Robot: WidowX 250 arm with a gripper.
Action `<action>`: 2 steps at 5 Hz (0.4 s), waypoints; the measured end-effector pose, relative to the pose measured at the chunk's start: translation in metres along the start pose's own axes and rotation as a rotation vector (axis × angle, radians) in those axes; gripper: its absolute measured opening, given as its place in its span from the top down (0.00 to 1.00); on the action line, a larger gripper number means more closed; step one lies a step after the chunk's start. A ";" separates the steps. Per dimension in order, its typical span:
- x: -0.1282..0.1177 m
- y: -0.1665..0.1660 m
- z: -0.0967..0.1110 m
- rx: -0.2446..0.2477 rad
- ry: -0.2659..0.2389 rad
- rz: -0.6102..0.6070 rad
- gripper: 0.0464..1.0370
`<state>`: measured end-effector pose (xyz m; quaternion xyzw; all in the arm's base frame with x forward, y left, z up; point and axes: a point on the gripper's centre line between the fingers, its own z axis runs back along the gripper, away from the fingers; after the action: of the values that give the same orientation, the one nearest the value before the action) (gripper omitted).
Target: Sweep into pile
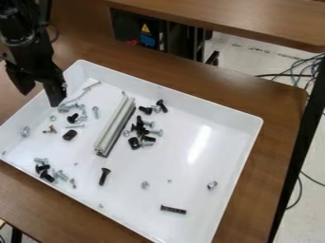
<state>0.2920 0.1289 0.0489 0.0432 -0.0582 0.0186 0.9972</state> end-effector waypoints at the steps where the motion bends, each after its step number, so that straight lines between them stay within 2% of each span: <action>1: -0.004 -0.003 -0.008 -0.014 0.026 0.002 0.04; 2: -0.005 -0.016 -0.008 -0.051 0.048 0.003 0.04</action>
<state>0.2884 0.1131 0.0394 0.0170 -0.0346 0.0196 0.9991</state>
